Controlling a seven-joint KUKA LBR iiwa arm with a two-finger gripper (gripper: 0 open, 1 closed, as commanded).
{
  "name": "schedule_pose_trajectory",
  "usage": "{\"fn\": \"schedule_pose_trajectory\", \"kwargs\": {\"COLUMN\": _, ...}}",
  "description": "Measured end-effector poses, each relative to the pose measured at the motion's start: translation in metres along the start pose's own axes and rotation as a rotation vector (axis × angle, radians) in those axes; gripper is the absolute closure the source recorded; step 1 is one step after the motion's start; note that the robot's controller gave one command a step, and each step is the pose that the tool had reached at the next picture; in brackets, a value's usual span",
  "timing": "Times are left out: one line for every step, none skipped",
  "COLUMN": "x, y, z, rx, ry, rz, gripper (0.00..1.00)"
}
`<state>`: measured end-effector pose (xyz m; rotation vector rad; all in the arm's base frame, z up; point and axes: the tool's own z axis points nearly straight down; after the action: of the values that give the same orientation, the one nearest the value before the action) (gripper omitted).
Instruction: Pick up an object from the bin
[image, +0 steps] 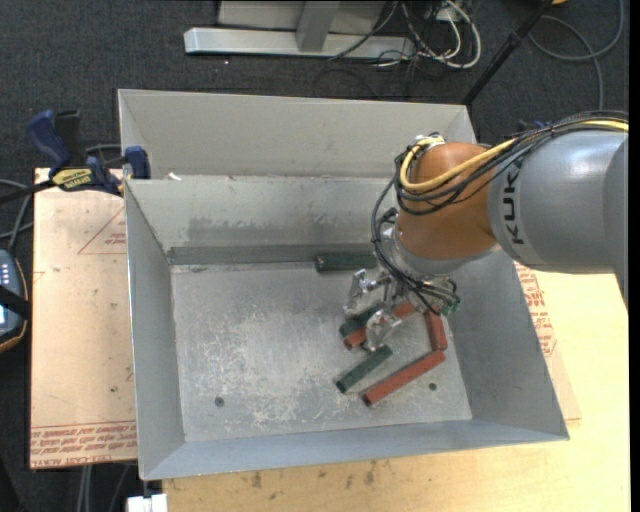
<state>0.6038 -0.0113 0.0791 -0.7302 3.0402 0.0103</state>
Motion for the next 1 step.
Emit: {"fn": "schedule_pose_trajectory", "kwargs": {"x": 0.0001, "y": -0.0003, "z": 0.0, "rx": 0.001, "ry": 0.0, "rz": 0.0, "gripper": 1.0}}
